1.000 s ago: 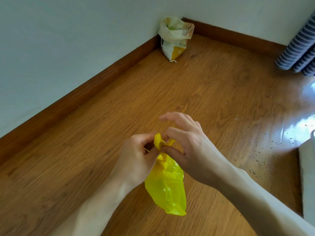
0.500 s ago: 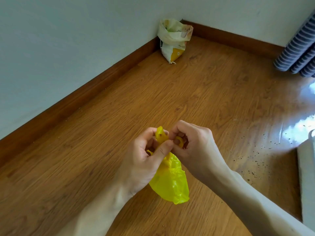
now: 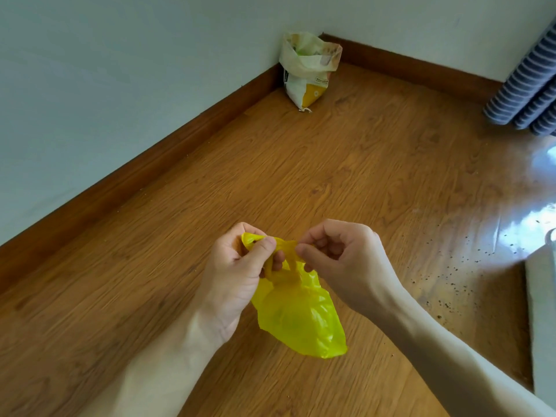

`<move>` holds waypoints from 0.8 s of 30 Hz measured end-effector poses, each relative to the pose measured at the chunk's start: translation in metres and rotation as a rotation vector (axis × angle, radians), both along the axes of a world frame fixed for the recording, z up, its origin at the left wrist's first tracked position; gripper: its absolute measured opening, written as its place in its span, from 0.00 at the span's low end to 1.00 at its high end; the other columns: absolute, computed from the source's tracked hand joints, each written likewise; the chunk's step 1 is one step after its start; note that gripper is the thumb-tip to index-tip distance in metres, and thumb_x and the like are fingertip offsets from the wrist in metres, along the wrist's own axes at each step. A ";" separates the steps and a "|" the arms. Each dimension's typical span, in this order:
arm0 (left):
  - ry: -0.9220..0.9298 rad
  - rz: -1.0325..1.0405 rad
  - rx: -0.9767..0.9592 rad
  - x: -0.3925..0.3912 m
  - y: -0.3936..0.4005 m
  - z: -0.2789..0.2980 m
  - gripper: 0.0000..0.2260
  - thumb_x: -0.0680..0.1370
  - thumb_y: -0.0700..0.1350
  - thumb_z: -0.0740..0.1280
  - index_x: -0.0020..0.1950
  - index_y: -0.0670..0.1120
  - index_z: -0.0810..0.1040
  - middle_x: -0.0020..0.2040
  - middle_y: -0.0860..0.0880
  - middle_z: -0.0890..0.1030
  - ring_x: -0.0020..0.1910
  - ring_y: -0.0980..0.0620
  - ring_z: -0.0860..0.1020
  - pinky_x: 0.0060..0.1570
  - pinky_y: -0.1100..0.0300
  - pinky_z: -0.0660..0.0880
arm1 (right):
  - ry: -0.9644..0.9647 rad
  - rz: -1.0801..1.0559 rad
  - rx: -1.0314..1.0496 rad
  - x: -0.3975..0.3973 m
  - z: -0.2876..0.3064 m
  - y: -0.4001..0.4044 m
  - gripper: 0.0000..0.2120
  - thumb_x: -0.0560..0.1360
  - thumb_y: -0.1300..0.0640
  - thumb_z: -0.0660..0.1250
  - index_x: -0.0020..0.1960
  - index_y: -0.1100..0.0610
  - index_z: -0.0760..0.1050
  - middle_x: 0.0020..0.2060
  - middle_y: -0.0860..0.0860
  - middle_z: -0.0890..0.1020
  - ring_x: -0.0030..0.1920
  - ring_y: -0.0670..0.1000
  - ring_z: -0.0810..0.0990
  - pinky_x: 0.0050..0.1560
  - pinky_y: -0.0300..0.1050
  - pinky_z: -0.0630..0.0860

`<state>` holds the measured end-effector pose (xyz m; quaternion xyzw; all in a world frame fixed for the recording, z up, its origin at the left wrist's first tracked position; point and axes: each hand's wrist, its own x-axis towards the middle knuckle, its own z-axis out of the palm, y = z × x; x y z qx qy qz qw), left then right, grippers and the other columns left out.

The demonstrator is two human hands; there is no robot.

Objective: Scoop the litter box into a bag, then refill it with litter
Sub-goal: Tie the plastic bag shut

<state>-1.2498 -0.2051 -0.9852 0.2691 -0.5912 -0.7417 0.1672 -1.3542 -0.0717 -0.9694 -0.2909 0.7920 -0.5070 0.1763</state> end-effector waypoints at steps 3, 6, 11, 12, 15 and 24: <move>0.005 0.014 0.012 0.002 -0.003 0.001 0.08 0.79 0.35 0.66 0.41 0.43 0.74 0.35 0.44 0.82 0.37 0.52 0.79 0.40 0.60 0.77 | -0.198 0.079 -0.061 -0.002 0.002 0.001 0.07 0.75 0.65 0.68 0.43 0.56 0.81 0.32 0.55 0.83 0.34 0.54 0.83 0.35 0.47 0.78; 0.028 0.001 0.016 0.003 -0.001 0.002 0.07 0.78 0.33 0.68 0.42 0.42 0.74 0.37 0.44 0.83 0.37 0.52 0.79 0.39 0.62 0.77 | -0.436 0.130 -0.134 -0.001 0.005 0.000 0.10 0.75 0.69 0.67 0.54 0.60 0.76 0.35 0.60 0.83 0.36 0.59 0.84 0.36 0.50 0.79; 0.105 -0.117 -0.127 0.005 0.003 0.001 0.05 0.72 0.40 0.70 0.43 0.41 0.75 0.42 0.46 0.84 0.42 0.52 0.80 0.43 0.62 0.76 | -0.636 0.244 -0.038 -0.002 0.007 0.003 0.11 0.75 0.66 0.69 0.57 0.61 0.76 0.37 0.62 0.84 0.39 0.61 0.85 0.34 0.46 0.80; 0.110 -0.144 -0.168 0.006 0.003 0.001 0.04 0.72 0.40 0.70 0.43 0.42 0.76 0.43 0.48 0.84 0.43 0.51 0.80 0.44 0.61 0.76 | -0.644 0.261 -0.015 -0.002 0.007 0.004 0.07 0.75 0.65 0.69 0.54 0.62 0.77 0.38 0.62 0.84 0.38 0.61 0.85 0.33 0.45 0.79; 0.109 -0.194 -0.284 0.007 0.002 0.003 0.04 0.73 0.42 0.71 0.44 0.43 0.77 0.45 0.49 0.84 0.47 0.48 0.81 0.48 0.57 0.78 | -0.591 0.252 0.049 -0.003 0.008 0.004 0.05 0.76 0.60 0.70 0.45 0.61 0.76 0.35 0.61 0.84 0.35 0.59 0.84 0.28 0.43 0.76; 0.043 -0.167 -0.486 0.007 0.008 -0.001 0.03 0.74 0.46 0.72 0.44 0.51 0.80 0.43 0.47 0.83 0.40 0.41 0.78 0.42 0.41 0.78 | 0.289 0.065 0.263 0.001 -0.011 0.005 0.11 0.70 0.55 0.67 0.32 0.55 0.69 0.23 0.47 0.68 0.26 0.49 0.67 0.26 0.52 0.69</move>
